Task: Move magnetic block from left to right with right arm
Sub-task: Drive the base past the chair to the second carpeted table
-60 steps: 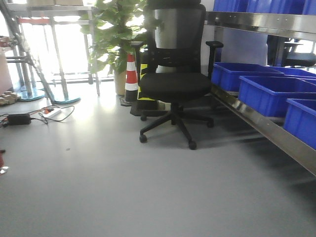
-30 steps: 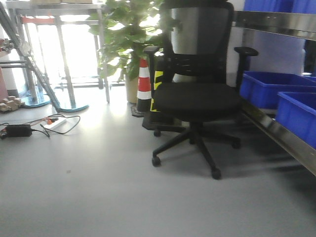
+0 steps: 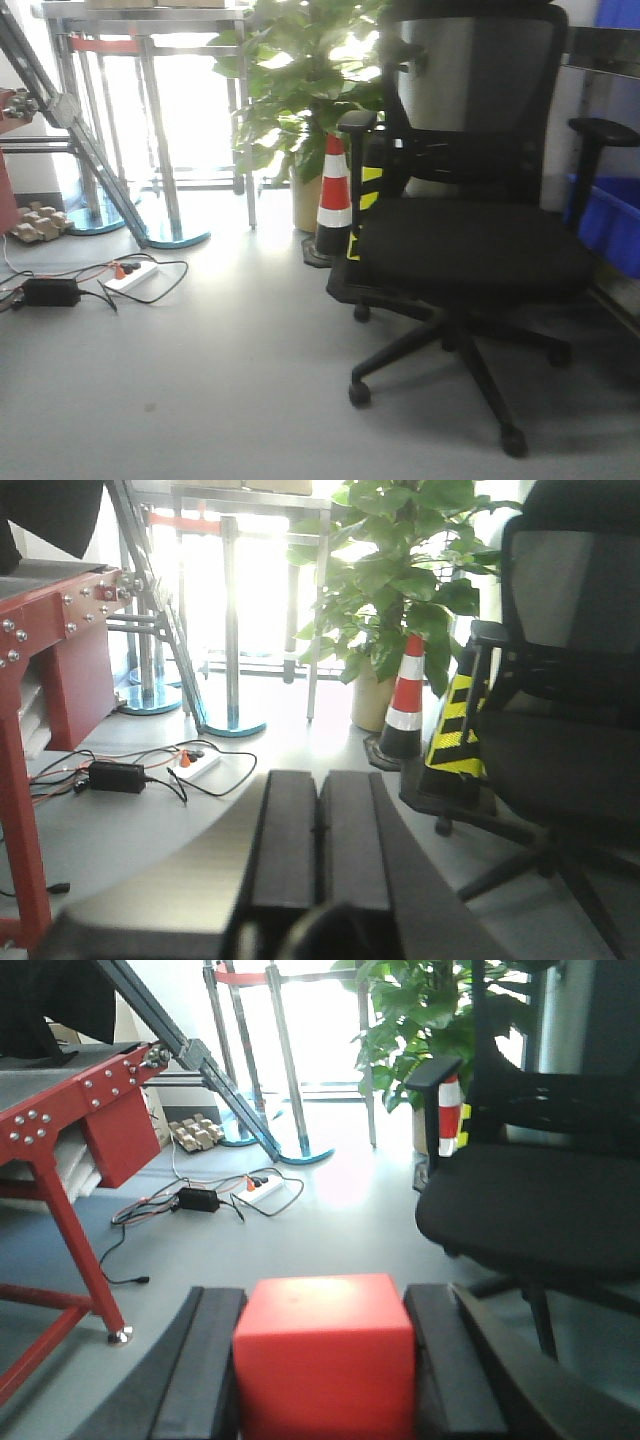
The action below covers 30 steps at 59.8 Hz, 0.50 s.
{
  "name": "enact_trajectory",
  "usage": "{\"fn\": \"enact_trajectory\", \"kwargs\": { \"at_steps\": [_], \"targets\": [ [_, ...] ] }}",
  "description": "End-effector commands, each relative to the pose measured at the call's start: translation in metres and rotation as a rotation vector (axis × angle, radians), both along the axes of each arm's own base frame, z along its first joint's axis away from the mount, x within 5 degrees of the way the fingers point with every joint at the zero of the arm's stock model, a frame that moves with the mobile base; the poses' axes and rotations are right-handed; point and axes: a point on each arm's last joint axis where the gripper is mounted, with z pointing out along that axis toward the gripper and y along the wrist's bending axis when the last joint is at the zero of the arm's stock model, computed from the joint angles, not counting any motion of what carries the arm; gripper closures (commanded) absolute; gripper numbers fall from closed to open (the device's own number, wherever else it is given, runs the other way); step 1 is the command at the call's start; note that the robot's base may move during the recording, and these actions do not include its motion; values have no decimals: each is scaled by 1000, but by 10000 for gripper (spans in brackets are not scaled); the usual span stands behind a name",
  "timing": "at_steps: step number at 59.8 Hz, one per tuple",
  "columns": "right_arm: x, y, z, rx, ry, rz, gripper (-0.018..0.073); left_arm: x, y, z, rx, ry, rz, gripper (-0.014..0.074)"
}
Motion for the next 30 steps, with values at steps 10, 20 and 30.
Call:
{"fn": "enact_trajectory", "kwargs": {
  "at_steps": [10, 20, 30],
  "targets": [
    [1, 1, 15, 15, -96, 1, 397, -1, 0, 6, -12, -91, -8, 712],
    [1, 1, 15, 15, -97, 1, 397, -1, 0, 6, -12, -91, -8, 713],
    [1, 1, 15, 15, -97, 1, 397, -1, 0, 6, -12, -91, -8, 713]
  ]
}}
